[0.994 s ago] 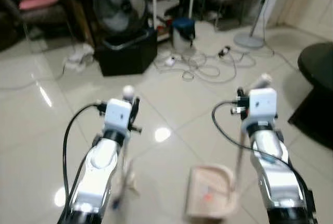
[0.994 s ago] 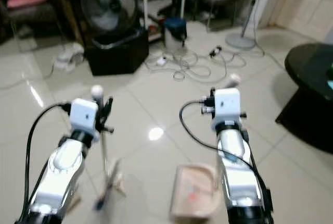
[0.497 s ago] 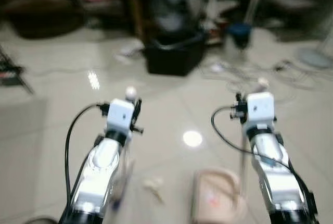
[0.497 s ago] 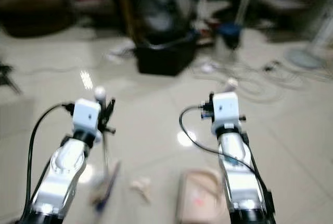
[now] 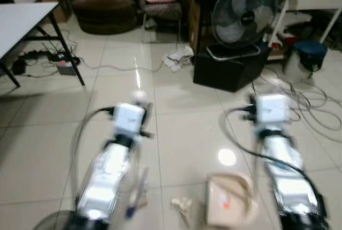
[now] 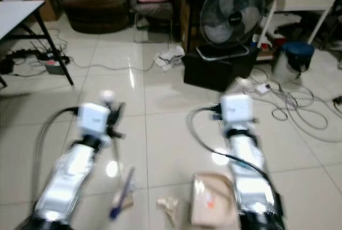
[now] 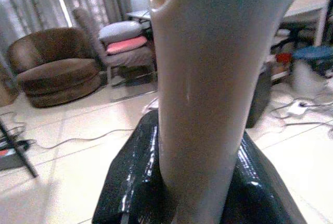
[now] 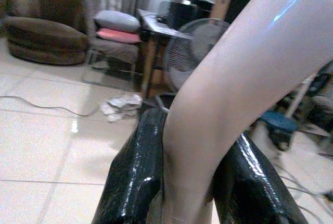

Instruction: Sweep floor

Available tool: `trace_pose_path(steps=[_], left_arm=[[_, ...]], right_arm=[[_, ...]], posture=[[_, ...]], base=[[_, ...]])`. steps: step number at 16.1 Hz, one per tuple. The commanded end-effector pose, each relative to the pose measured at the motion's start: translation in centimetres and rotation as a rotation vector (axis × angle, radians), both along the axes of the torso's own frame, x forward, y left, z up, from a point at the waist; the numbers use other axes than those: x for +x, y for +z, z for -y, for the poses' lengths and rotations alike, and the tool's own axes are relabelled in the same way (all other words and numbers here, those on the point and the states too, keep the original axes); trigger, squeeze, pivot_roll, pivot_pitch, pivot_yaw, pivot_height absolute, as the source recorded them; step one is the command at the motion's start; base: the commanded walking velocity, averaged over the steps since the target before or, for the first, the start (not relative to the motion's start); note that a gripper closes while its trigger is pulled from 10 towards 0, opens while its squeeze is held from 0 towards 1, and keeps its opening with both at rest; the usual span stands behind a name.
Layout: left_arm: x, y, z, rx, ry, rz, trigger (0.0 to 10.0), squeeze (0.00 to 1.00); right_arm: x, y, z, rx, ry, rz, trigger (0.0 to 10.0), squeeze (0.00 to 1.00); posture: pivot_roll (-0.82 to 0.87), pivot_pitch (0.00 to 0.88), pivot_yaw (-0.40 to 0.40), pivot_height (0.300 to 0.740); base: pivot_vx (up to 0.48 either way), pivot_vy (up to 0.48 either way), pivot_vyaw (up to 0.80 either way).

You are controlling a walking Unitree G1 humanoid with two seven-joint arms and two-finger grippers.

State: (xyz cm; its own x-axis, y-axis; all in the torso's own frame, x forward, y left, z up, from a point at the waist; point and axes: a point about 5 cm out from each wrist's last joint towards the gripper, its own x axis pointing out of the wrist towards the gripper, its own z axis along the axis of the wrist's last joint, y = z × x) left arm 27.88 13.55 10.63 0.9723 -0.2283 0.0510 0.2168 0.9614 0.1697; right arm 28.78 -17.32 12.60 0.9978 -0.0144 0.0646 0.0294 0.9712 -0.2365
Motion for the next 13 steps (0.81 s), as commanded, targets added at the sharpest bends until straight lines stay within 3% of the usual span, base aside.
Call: trace_pose_path(steps=[1, 5, 9, 13], left_arm=[[0.2, 1.0, 0.8, -0.009, -0.035, 0.037, 10.0, 0.00], [0.1, 1.4, 0.1, -0.059, -0.008, 0.050, 10.0, 0.00], [-0.6, 2.0, 1.2, -0.117, -0.126, 0.060, 10.0, 0.00], [0.5, 1.2, 1.4, -0.093, -0.108, 0.006, 10.0, 0.00]], right_arm=[[0.1, 0.3, 1.1, 0.002, -0.030, 0.023, 10.0, 0.00], [0.3, -0.1, 2.1, 0.005, -0.056, 0.017, 10.0, 0.00], [0.3, -0.1, 3.1, -0.030, -0.088, 0.037, 10.0, 0.00], [0.8, -0.1, 4.6, -0.125, -0.104, 0.073, 10.0, 0.00]], posture=[[-0.12, 0.000, 0.045, 0.740], [-0.11, 0.000, 0.062, 0.740], [-0.11, 0.000, 0.076, 0.740], [-0.08, 0.000, 0.079, 0.740]], base=[[0.000, 0.000, 0.00], [0.000, 0.000, 0.00], [0.000, 0.000, 0.00], [0.000, 0.000, 0.00]])
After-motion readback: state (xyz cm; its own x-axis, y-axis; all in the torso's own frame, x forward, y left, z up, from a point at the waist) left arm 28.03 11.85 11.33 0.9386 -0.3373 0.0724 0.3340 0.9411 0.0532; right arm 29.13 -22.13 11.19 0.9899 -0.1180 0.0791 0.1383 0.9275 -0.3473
